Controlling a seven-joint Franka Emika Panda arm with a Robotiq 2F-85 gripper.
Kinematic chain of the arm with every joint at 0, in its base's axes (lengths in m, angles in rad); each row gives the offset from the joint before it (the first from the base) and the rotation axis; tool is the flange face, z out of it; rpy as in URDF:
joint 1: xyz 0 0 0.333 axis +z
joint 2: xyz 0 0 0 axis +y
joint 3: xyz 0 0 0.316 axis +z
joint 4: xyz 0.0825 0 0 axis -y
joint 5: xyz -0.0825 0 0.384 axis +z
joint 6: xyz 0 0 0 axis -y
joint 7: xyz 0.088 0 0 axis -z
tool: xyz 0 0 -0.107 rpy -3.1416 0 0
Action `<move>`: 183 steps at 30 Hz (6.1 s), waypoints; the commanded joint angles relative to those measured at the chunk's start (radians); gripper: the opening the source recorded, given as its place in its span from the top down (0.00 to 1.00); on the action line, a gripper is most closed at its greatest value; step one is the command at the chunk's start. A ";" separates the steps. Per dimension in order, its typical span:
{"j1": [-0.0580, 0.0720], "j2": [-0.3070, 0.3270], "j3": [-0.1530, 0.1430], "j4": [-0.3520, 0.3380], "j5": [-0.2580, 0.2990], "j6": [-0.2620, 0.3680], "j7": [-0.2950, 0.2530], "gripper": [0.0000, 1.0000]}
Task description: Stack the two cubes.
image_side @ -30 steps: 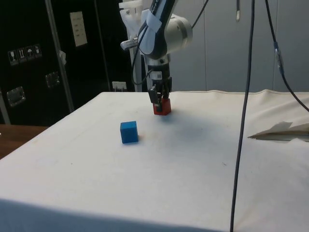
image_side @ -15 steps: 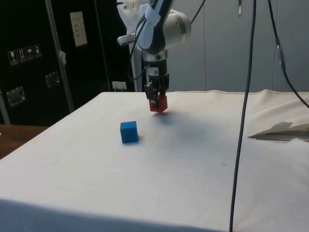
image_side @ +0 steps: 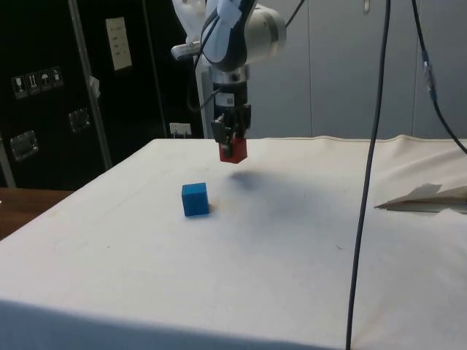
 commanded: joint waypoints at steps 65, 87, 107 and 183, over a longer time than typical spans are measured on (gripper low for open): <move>0.067 -0.156 0.109 -0.014 -0.148 -0.093 0.285 0.99; 0.070 -0.169 0.212 -0.028 -0.184 -0.091 0.416 0.99; 0.061 -0.126 0.265 -0.037 -0.176 -0.054 0.446 0.99; 0.045 -0.059 0.278 0.001 -0.179 -0.047 0.448 0.83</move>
